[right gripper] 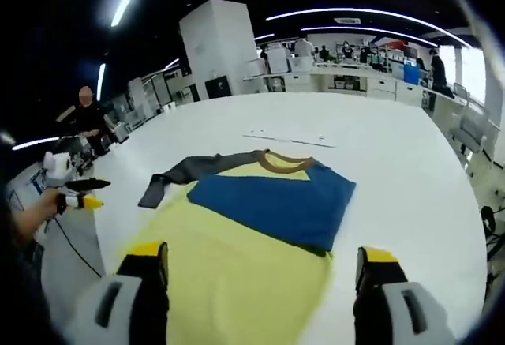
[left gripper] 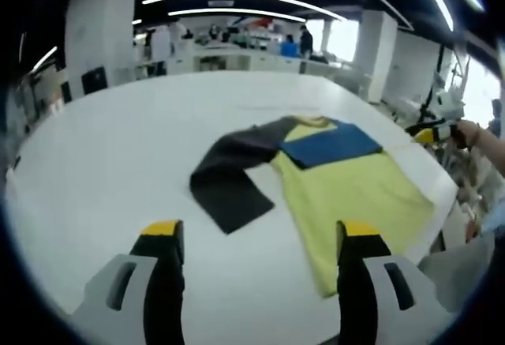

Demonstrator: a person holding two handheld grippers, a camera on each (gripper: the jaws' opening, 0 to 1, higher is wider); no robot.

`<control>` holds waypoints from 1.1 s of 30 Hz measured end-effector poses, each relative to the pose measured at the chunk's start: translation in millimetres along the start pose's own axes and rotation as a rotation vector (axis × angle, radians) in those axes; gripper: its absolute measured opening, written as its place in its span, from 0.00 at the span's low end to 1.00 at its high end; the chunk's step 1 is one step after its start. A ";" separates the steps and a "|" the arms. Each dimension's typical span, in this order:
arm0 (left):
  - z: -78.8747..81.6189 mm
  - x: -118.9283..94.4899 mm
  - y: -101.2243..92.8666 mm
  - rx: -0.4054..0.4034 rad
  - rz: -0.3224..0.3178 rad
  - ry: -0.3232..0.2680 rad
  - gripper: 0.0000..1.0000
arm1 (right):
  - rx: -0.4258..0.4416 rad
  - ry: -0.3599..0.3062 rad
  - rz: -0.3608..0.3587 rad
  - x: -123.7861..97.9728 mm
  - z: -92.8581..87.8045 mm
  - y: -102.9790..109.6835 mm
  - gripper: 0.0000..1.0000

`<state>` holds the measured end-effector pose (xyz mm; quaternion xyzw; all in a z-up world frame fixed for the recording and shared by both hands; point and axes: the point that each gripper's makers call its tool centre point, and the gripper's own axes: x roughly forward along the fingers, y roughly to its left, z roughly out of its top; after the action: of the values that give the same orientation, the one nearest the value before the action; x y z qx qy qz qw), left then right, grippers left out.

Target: Fold the garment on the visible template until the final outline fits inside the template.

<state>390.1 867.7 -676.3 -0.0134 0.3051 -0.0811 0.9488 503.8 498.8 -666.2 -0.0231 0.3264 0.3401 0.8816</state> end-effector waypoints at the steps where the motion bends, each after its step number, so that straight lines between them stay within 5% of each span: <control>1: 2.0 1.1 1.5 -0.001 0.004 -0.005 0.74 | -0.005 -0.005 -0.001 -3.0 0.8 1.8 1.00; 14: 27.7 27.6 38.1 -0.026 0.087 -0.073 0.57 | 0.027 -0.096 0.027 -33.5 15.4 23.0 0.98; 20: 28.7 45.3 43.9 -0.010 0.095 -0.059 0.52 | 0.030 -0.108 0.023 -36.1 14.3 31.4 0.96; 23: 30.5 58.7 63.2 -0.009 0.111 -0.074 0.48 | 0.019 -0.102 0.015 -36.7 10.8 34.5 0.96; 33: 26.6 83.9 80.6 -0.010 0.148 -0.043 0.41 | -0.079 -0.031 0.007 -42.1 -1.6 39.0 0.98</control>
<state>484.6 933.0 -709.1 0.0025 0.2850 -0.0088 0.9585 455.5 503.7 -635.5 -0.0515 0.2991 0.3562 0.8837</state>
